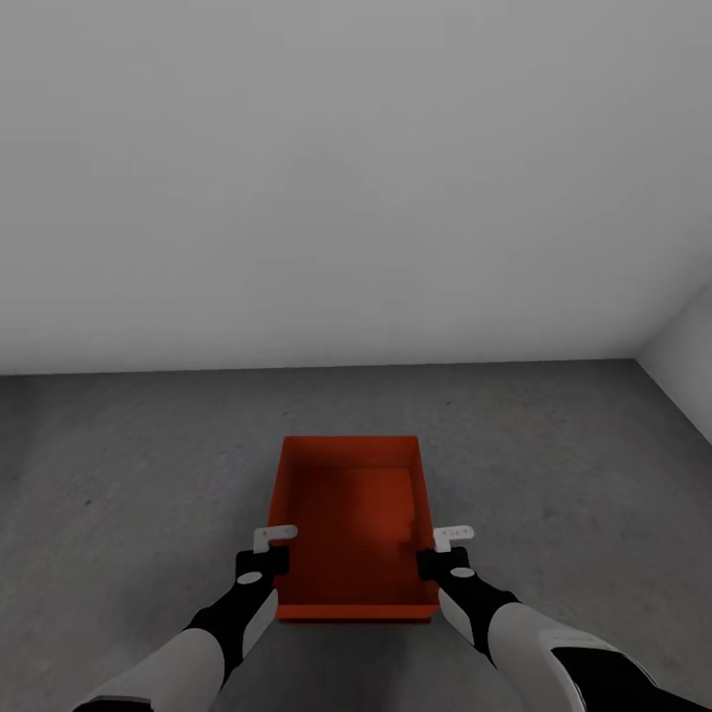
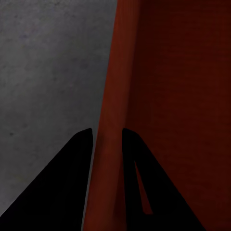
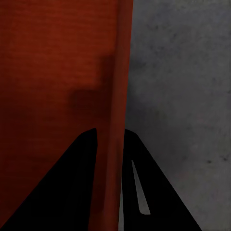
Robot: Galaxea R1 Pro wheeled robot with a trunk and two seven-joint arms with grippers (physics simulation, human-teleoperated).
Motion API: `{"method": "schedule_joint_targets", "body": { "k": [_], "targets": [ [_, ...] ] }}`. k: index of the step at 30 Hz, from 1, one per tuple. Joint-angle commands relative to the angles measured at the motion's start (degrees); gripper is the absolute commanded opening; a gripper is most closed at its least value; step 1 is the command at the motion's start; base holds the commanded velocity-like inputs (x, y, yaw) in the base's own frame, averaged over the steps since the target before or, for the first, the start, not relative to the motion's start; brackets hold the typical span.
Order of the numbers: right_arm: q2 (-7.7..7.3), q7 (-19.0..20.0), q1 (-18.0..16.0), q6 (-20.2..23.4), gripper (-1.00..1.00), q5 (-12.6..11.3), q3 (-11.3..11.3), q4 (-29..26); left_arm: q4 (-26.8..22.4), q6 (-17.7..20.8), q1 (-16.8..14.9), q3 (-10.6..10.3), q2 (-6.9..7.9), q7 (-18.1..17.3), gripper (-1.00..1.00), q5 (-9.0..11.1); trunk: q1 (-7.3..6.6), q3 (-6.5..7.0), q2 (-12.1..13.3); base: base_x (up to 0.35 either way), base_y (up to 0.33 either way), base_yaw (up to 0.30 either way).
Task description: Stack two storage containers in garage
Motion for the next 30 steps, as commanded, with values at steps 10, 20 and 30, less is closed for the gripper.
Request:
{"method": "schedule_joint_targets", "body": {
  "k": [10,20,30],
  "targets": [
    [0.00,-1.23,-0.07,-0.21,-1.00,0.56,-1.39,-3.44,0.60,-0.25,0.01,-0.90,2.93,2.14,-1.00,0.36,0.00,-0.03,-0.02,0.000,0.000,0.000],
    [0.01,-1.18,-0.07,-0.28,-1.00,0.56,-1.33,-3.44,0.60,-0.16,0.01,-0.94,2.93,2.14,-1.00,0.17,0.00,-0.03,-0.02,0.000,0.000,0.000],
    [-0.11,-1.09,-0.07,-0.33,-1.00,0.64,-1.24,-3.44,0.63,-0.16,0.01,-0.99,2.95,2.03,-1.00,-0.07,0.00,-0.03,-0.02,0.000,0.000,0.000]
  ]
}}
